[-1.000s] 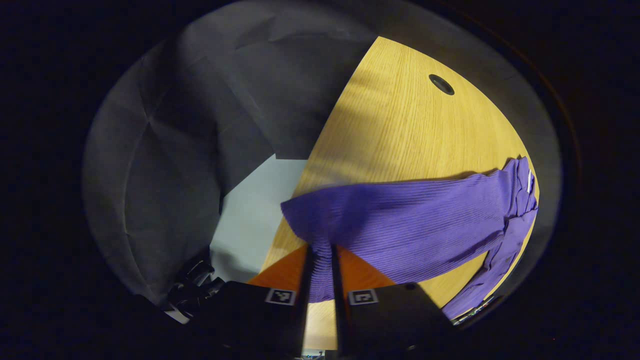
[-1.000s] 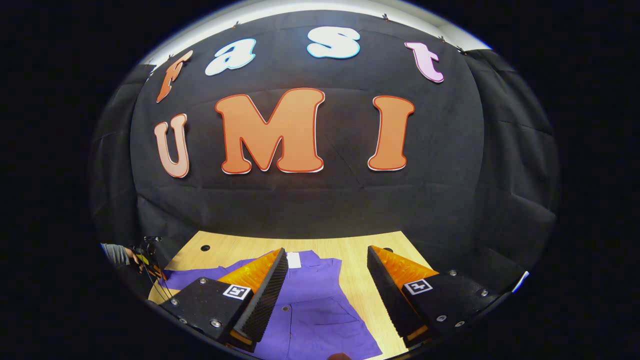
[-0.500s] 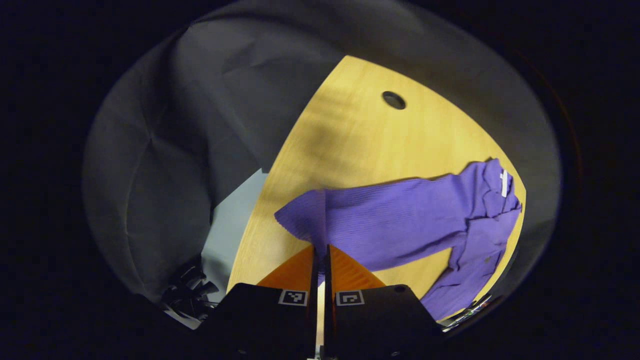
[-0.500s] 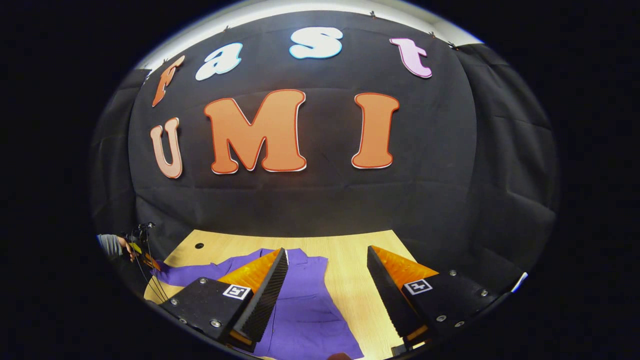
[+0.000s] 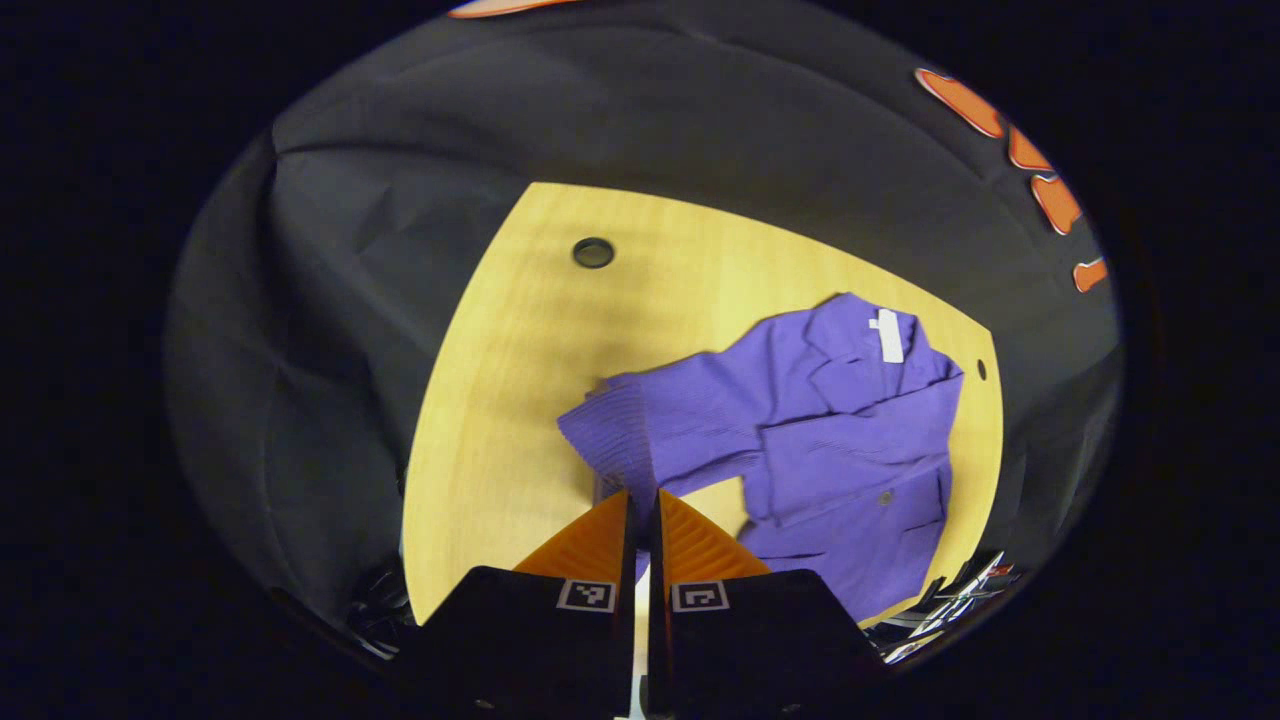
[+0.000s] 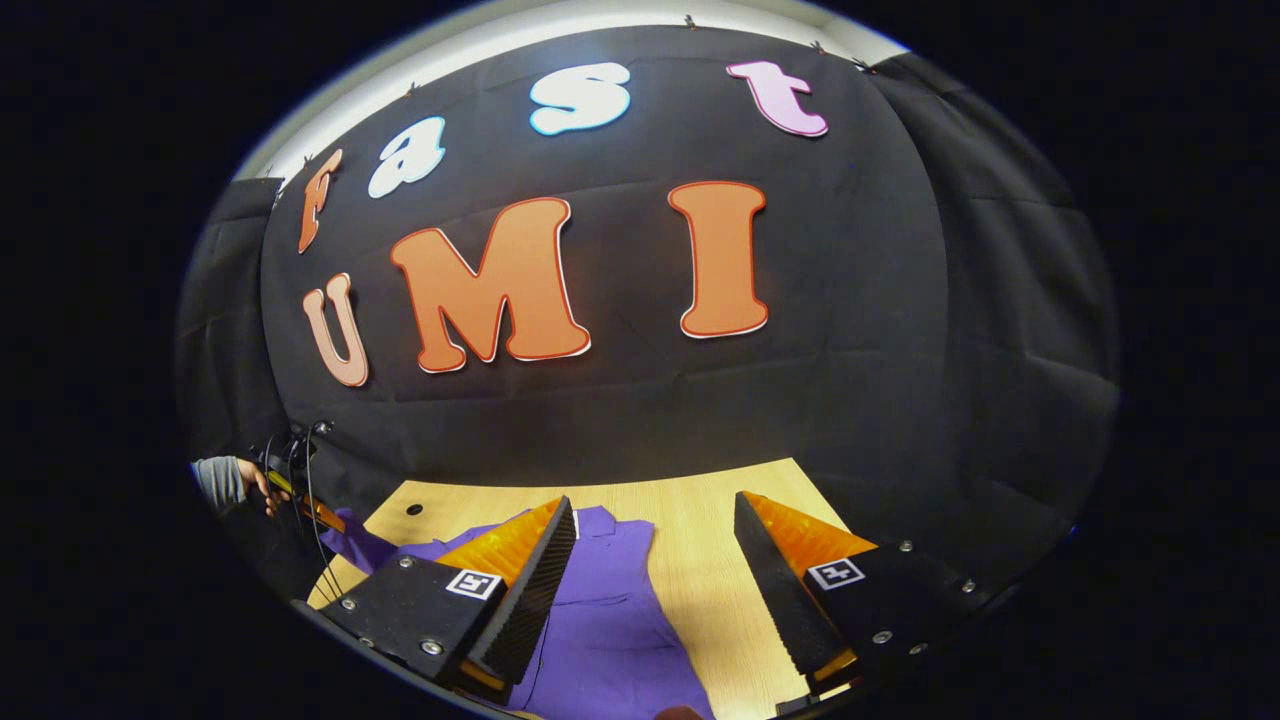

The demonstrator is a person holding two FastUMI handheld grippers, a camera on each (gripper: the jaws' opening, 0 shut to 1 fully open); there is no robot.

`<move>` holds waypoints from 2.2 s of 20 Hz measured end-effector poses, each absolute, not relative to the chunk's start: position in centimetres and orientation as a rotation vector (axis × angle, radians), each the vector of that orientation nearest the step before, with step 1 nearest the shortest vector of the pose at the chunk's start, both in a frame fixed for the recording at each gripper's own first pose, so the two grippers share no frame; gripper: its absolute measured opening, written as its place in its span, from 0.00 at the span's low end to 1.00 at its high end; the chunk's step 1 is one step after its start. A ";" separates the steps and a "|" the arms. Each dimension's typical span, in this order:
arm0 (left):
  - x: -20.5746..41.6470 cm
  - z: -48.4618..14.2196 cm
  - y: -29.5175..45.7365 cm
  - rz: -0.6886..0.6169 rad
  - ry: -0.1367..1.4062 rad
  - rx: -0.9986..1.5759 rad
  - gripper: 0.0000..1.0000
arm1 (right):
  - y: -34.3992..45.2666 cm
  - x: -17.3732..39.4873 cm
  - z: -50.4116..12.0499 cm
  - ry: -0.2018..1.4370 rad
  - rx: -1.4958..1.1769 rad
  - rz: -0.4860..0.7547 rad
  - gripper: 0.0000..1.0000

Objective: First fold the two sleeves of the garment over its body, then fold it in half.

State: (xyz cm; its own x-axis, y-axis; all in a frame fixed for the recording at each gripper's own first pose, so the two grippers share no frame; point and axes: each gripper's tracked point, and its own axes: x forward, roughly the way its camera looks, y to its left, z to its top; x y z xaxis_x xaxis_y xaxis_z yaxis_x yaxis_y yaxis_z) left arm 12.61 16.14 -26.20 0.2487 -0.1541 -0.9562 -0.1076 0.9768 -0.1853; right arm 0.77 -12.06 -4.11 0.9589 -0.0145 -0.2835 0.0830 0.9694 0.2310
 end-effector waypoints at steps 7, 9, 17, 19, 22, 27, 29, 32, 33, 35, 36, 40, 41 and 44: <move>16.3 -21.3 1.9 -0.183 1.277 -0.180 0.06 | -16.3 0.5 -5.6 0.284 0.292 -0.036 0.95; 17.2 -20.7 -2.3 -0.226 1.274 -0.154 0.06 | -17.2 0.5 -6.0 0.289 0.307 -0.027 0.95; 19.2 -20.3 -17.4 -0.379 1.297 -0.076 0.06 | -20.5 0.1 -8.5 0.320 0.322 -0.003 0.95; 19.5 -20.9 -20.7 -0.412 1.314 -0.064 0.06 | -21.5 0.1 -9.1 0.327 0.340 -0.007 0.95; 19.9 -22.0 -25.5 -0.449 1.335 -0.053 0.06 | -23.1 0.0 -10.0 0.333 0.375 -0.023 0.95; 20.5 -24.8 -30.9 -0.483 1.365 -0.015 0.06 | -25.0 -0.3 -11.7 0.356 0.391 -0.045 0.95; 20.6 -26.1 -32.3 -0.481 1.384 -0.016 0.07 | -25.3 -0.4 -12.3 0.369 0.407 -0.049 0.95; 20.4 -27.9 -34.1 -0.493 1.418 -0.035 0.11 | -25.3 -0.5 -13.2 0.391 0.415 -0.049 0.95; 20.5 -28.2 -34.8 -0.504 1.417 -0.047 0.12 | -25.3 -0.5 -13.4 0.398 0.410 -0.051 0.95; 20.4 -28.5 -36.3 -0.525 1.420 -0.069 0.14 | -25.4 -0.6 -13.5 0.407 0.399 -0.053 0.95; 20.3 -28.2 -37.4 -0.548 1.416 -0.084 0.15 | -25.6 -0.8 -13.2 0.410 0.396 -0.056 0.95; 19.1 -26.0 -39.6 -0.640 1.377 -0.108 0.25 | -25.2 -1.3 -12.5 0.416 0.397 -0.052 0.95; 18.9 -25.5 -39.6 -0.654 1.357 -0.104 0.25 | -25.0 -1.1 -12.3 0.416 0.396 -0.049 0.95; 18.0 -22.7 -37.7 -0.672 1.283 -0.102 0.43 | -23.5 -0.9 -12.1 0.423 0.378 -0.040 0.95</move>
State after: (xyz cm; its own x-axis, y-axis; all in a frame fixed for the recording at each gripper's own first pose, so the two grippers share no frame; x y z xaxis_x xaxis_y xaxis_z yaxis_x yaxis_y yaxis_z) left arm 18.04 -37.72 -22.72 0.1233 -0.5140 -0.8489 0.4050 0.8070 -0.4298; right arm -0.91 -23.53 -12.13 0.9123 0.0398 -0.4076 0.1157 0.9297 0.3498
